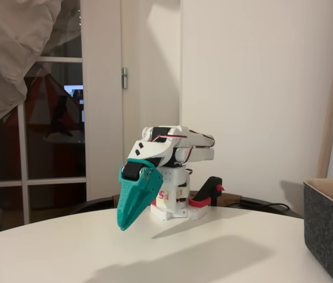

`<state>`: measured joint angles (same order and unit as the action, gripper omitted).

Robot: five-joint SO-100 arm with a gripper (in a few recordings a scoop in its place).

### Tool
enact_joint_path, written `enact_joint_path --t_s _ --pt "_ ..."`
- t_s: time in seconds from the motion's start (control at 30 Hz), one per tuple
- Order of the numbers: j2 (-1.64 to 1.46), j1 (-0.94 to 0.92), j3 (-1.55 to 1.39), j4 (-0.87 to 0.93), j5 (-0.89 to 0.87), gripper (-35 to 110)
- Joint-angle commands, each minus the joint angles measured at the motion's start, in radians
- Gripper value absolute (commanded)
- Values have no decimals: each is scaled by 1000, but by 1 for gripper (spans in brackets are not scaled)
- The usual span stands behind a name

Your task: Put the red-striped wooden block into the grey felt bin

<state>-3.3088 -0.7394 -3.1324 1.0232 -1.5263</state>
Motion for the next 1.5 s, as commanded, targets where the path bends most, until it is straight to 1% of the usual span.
enact_joint_path --t_s 0.0,1.47 --pt "-37 -9 -12 15 5 0" --pt "-37 -9 -12 15 5 0"
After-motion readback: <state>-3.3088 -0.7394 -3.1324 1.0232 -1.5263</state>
